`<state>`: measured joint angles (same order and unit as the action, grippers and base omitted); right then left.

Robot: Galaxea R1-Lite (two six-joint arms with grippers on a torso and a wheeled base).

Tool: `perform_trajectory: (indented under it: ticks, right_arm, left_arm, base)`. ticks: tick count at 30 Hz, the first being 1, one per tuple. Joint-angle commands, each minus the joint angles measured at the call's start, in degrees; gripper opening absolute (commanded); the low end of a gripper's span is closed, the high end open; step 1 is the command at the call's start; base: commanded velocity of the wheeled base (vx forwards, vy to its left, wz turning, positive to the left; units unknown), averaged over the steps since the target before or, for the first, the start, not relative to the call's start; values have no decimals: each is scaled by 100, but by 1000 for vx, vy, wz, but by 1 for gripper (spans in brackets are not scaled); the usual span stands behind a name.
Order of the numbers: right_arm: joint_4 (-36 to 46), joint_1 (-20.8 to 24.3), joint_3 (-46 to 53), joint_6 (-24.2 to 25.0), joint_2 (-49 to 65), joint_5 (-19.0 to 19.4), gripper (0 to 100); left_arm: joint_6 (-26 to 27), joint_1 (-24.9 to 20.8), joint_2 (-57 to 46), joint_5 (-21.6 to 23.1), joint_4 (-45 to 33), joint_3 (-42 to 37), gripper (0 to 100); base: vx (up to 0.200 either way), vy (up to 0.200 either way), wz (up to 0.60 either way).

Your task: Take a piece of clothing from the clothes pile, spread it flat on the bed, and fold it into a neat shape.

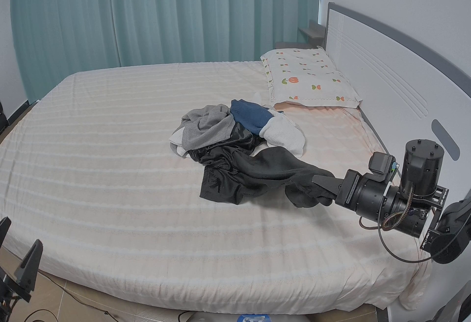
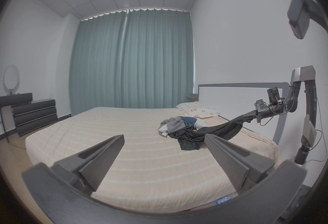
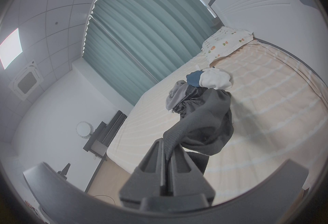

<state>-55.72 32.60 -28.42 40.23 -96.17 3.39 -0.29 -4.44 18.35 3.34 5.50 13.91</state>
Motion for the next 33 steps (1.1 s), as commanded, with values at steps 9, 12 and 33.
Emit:
perform_trajectory:
  ticks: [9, 12, 33]
  right_arm:
    - [-141, 309, 91, 2, 160, -5, 0]
    - [-141, 326, 82, 11, 134, -14, 0]
    - [-158, 440, 249, 249, 283, -515, 0]
  left_arm:
    - [-419, -1630, 6304, 272, 3396, 367, 100]
    - [-604, -1806, 7236, 264, 4073, 420, 100]
    - [-1658, -2958, 11876, -35, 6455, 2652, 100]
  base:
    - [0, 0, 0]
    - [0, 0, 0]
    - [0, 0, 0]
